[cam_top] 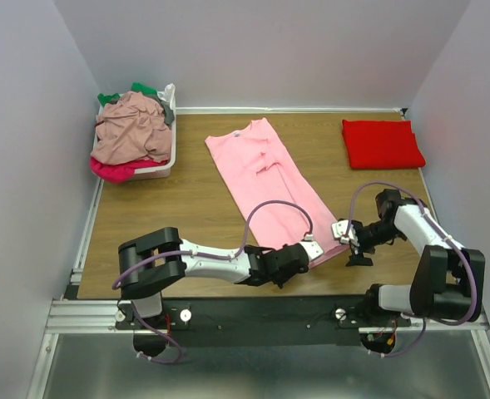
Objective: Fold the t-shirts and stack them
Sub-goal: Fold the tshirt
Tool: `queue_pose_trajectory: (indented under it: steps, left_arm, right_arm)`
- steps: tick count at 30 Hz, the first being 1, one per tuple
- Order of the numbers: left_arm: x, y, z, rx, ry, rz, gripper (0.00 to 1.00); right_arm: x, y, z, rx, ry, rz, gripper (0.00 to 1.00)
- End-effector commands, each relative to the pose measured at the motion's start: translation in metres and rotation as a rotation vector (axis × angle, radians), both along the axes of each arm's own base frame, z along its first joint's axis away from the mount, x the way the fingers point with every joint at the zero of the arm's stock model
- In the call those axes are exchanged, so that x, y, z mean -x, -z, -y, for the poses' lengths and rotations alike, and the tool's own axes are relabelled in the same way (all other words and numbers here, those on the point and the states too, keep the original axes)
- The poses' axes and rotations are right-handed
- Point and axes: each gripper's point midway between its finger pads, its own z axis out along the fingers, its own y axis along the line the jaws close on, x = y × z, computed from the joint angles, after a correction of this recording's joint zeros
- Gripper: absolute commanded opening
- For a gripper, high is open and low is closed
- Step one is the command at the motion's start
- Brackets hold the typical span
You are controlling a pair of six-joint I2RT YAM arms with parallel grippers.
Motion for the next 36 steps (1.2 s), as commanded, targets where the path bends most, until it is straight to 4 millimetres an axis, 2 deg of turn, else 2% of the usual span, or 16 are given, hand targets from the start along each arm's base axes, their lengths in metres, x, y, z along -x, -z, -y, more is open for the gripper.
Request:
queue_pose_trajectory:
  steps: [1, 8, 14, 19, 25, 36]
  left_arm:
    - [0.009, -0.005, 0.005, 0.048, 0.013, -0.037, 0.00]
    - [0.010, -0.011, 0.006, 0.070, 0.011, -0.040, 0.00]
    - [0.010, -0.014, 0.003, 0.087, 0.008, -0.040, 0.00]
    - [0.009, -0.016, 0.001, 0.093, 0.011, -0.038, 0.00]
    - [0.007, -0.019, 0.001, 0.113, 0.015, -0.039, 0.00]
    - [0.005, -0.023, 0.003, 0.132, 0.027, -0.041, 0.00]
  right_arm:
    - [-0.009, 0.013, -0.004, 0.024, -0.067, 0.078, 0.86]
    - [-0.010, 0.034, -0.003, 0.087, -0.096, 0.093, 0.82]
    - [-0.020, 0.050, 0.009, 0.161, -0.104, 0.094, 0.72]
    - [-0.031, 0.051, 0.011, 0.174, -0.100, 0.132, 0.60]
    - [-0.032, 0.057, 0.011, 0.177, -0.102, 0.148, 0.48]
    - [-0.043, 0.059, 0.011, 0.195, -0.059, 0.153, 0.36]
